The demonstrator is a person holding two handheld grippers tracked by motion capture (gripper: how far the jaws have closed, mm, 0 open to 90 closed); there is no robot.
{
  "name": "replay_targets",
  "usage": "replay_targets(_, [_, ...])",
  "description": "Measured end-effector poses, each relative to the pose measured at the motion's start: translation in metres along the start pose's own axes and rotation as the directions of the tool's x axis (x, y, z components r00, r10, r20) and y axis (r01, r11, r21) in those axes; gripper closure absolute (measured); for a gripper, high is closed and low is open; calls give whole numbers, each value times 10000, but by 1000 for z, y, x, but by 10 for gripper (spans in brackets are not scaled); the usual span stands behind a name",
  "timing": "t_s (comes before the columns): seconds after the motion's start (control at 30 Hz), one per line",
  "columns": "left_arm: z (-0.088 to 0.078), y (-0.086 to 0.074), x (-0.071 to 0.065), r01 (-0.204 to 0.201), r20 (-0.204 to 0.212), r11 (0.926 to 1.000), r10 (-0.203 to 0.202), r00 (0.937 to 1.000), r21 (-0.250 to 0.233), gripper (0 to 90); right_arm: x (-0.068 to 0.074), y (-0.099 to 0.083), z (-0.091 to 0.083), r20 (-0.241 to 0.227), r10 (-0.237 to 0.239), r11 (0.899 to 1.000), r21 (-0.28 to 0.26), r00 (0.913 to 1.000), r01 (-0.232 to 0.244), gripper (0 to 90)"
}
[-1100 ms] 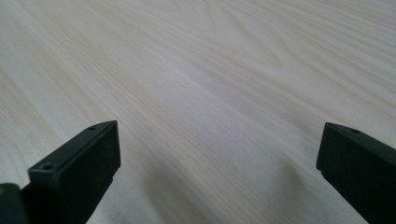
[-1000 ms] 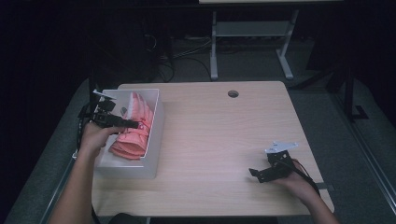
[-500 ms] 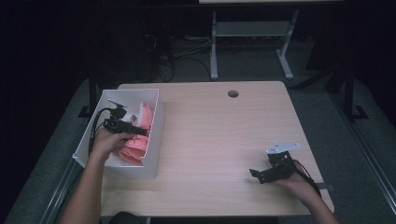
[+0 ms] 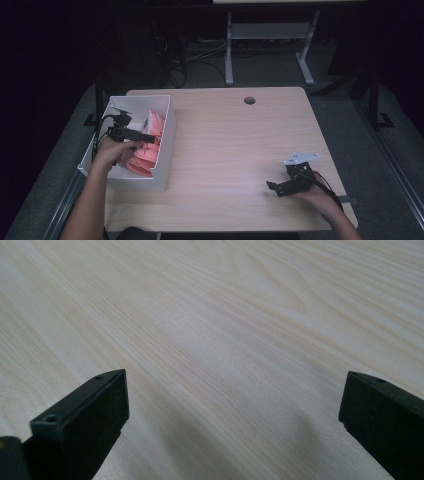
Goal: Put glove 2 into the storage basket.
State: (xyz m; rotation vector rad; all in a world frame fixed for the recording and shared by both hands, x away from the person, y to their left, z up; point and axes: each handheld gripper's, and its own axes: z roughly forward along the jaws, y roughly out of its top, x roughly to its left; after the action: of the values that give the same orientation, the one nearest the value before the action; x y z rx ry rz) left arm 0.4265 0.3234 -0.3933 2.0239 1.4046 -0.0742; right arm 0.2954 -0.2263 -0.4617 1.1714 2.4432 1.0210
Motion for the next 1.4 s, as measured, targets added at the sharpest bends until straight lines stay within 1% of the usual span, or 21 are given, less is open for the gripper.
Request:
replay_targets(0.07, [-5,1,-1,-17,-82,10000,16,10000,-64,132,1,0,0,-4,24,10000,21,10000,-24,0])
replay_targets(0.1, [-8,1,-2,-136,-131,9999,135,9998,-46,132,1,0,0,-13,21,10000,37,10000,-21,0])
replay_targets(0.13, [-11,2,-3,-168,-178,9998,166,9997,-88,132,2,1,0,-26,23,10000,62,10000,-22,0])
replay_targets(0.3, [-28,8,-9,-399,-384,9984,383,9985,-412,132,2,1,-1,-54,64,10000,75,10000,-64,0])
replay_targets(0.4, [-38,11,-13,-456,-470,9969,427,9980,-640,133,2,1,-1,-41,76,9999,88,10000,-76,0])
replay_targets(0.47, [-44,13,-16,-621,-484,9955,587,9971,-712,132,2,1,-1,-57,61,9999,93,10000,-60,0])
replay_targets(0.57, [-53,17,-25,-825,-482,9914,779,9958,-1019,133,2,1,-1,-38,60,9999,82,10000,-59,0])
replay_targets(0.67, [-57,23,-33,-1005,-457,9879,957,9944,-1184,134,1,1,-1,-46,41,9999,98,10000,-41,0])
replay_targets(0.83, [-64,31,-53,-1598,-436,9761,1550,9869,-1471,135,1,1,-1,-39,61,10000,64,10000,-61,0])
replay_targets(0.97, [-67,37,-70,-1931,-351,9649,1898,9812,-1779,139,2,1,-1,-69,44,9999,121,10000,-43,0])
replay_targets(1.03, [-67,39,-79,-2172,-333,9591,2147,9761,-1817,139,2,1,0,-70,71,9999,133,10000,-70,0])
replay_targets(1.07, [-66,40,-83,-2253,-320,9564,2233,9742,-1860,139,2,1,-1,-85,9,9999,110,10000,-8,0])
replay_targets(1.13, [-65,41,-93,-2487,-309,9498,2474,9684,-1899,139,2,1,-1,-85,10,10000,79,10000,-9,0])
replay_targets(1.27, [-63,44,-108,-2742,-297,9383,2742,9612,-2106,139,1,1,-2,-63,65,10000,67,10000,-64,0])
replay_targets(1.33, [-61,45,-116,-2919,-300,9308,2927,9557,-2201,139,0,1,-2,-61,47,10000,43,10000,-47,0])
replay_targets(1.4, [-59,46,-125,-3133,-298,9230,3148,9487,-2234,139,1,1,-1,-81,73,10000,53,9999,-73,0])
